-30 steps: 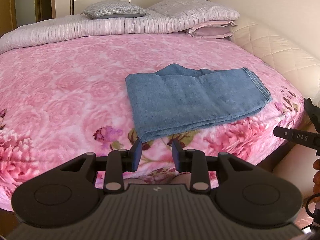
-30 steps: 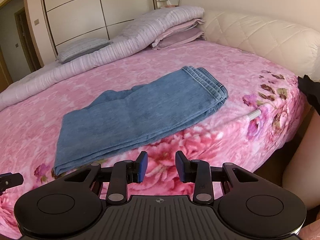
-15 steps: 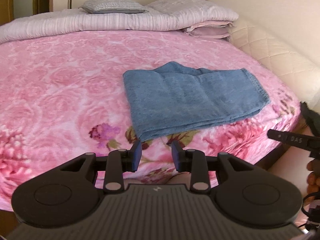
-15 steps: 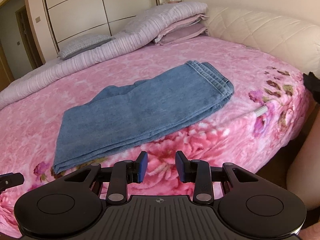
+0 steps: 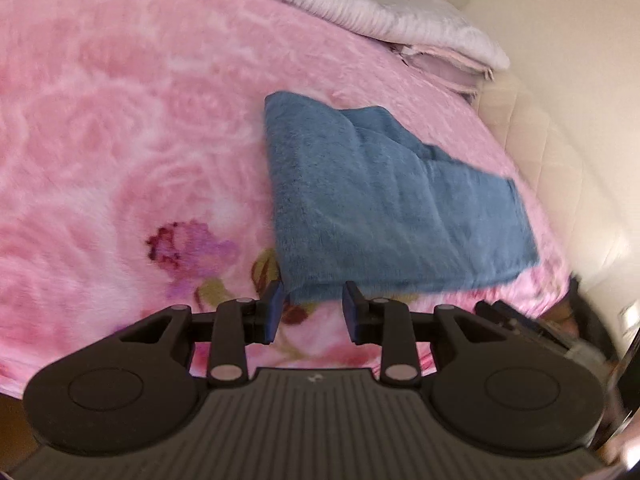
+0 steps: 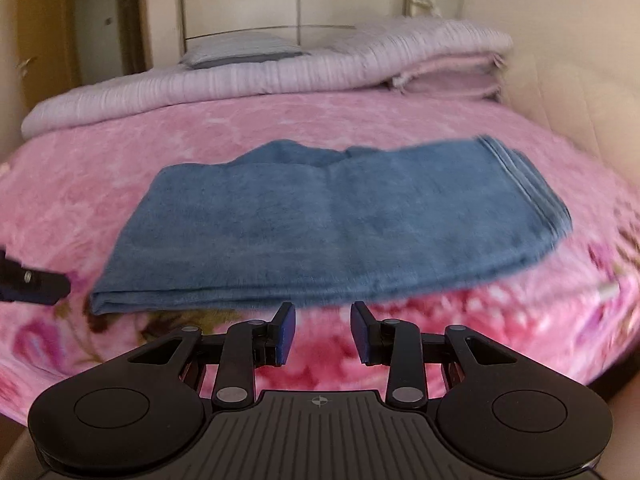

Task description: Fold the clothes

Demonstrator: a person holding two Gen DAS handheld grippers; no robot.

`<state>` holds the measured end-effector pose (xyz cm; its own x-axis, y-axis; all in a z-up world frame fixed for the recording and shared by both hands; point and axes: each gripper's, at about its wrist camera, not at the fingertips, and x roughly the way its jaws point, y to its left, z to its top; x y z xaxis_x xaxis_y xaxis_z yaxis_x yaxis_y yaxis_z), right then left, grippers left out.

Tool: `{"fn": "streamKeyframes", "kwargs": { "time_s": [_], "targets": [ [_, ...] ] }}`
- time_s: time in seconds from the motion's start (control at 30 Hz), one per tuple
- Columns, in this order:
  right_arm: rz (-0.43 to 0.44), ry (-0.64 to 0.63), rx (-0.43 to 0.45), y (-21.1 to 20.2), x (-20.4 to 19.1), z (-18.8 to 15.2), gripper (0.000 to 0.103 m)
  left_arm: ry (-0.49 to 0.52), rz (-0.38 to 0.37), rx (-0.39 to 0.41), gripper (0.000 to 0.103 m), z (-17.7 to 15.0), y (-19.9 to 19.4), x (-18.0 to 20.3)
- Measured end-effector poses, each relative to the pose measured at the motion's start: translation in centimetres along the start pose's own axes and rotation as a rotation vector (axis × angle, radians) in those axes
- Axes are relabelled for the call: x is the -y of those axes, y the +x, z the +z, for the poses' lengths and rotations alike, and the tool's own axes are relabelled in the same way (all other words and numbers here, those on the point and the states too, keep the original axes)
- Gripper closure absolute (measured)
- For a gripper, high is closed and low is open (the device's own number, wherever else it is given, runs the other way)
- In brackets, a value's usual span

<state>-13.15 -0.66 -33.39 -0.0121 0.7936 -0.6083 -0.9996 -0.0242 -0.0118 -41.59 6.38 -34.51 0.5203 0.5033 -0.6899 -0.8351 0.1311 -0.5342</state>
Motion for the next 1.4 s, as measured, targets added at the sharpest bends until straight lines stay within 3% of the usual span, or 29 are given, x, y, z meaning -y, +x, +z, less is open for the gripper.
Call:
{"fn": "streamKeyframes", "kwargs": {
  "time_s": [0.13, 0.23, 0.3, 0.4, 0.47, 0.53, 0.67, 0.73, 1.1, 1.13, 1.17, 1.27, 1.4],
  "targets": [
    [-0.013, 0.016, 0.068, 1.8, 0.7, 0.4, 0.068, -0.048, -0.010, -0.014, 0.074, 1.1, 2.7, -0.9],
    [-0.042, 0.014, -0.024, 5.0, 1.5, 0.2, 0.068, -0.004, 0.024, -0.021, 0.070, 1.4, 4.2, -0.7],
    [-0.045, -0.027, -0.016, 5.4, 1.4, 0.2, 0.068, 0.008, 0.031, -0.025, 0.070, 1.6, 4.5, -0.7],
    [-0.046, -0.105, -0.005, 4.6, 0.2, 0.1, 0.068, -0.115, -0.037, -0.045, 0.070, 2.1, 4.5, -2.5],
    [-0.014, -0.192, 0.026, 3.6, -1.2, -0.4, 0.068, -0.212, -0.081, -0.055, 0.070, 2.2, 4.2, -3.8],
    [0.027, -0.344, 0.056, 2.8, -3.3, -1.4, 0.065, -0.246, -0.084, -0.058, 0.070, 2.1, 3.6, -4.3],
    [0.038, -0.709, 0.109, 2.4, -7.9, -4.2, 0.056, -0.186, -0.046, -0.055, 0.070, 1.0, 1.8, -4.3],
    [0.041, -0.832, 0.128, 2.6, -9.6, -5.3, 0.052, -0.189, -0.044, -0.051, 0.070, 0.4, 1.2, -4.8],
    [-0.038, -1.176, 0.303, 5.6, -15.7, -8.6, 0.053, -0.223, -0.026, -0.010, 0.071, 1.0, -0.2, -6.4],
    [-0.029, -1.174, 0.304, 5.9, -15.8, -8.5, 0.072, -0.223, -0.023, -0.008, 0.071, 1.1, -0.2, -6.4],
    [-0.003, -1.139, 0.281, 6.0, -15.7, -8.0, 0.078, -0.220, -0.020, -0.004, 0.071, 1.3, -0.3, -6.4],
    [0.099, -0.901, 0.260, 5.4, -14.2, -5.2, 0.085, -0.202, -0.016, 0.013, 0.071, 2.1, -0.5, -6.0],
    [0.283, -0.312, 0.252, 3.5, -8.4, 0.9, 0.086, -0.158, -0.038, 0.038, 0.071, 3.6, -0.4, -4.2]
  ]
}}
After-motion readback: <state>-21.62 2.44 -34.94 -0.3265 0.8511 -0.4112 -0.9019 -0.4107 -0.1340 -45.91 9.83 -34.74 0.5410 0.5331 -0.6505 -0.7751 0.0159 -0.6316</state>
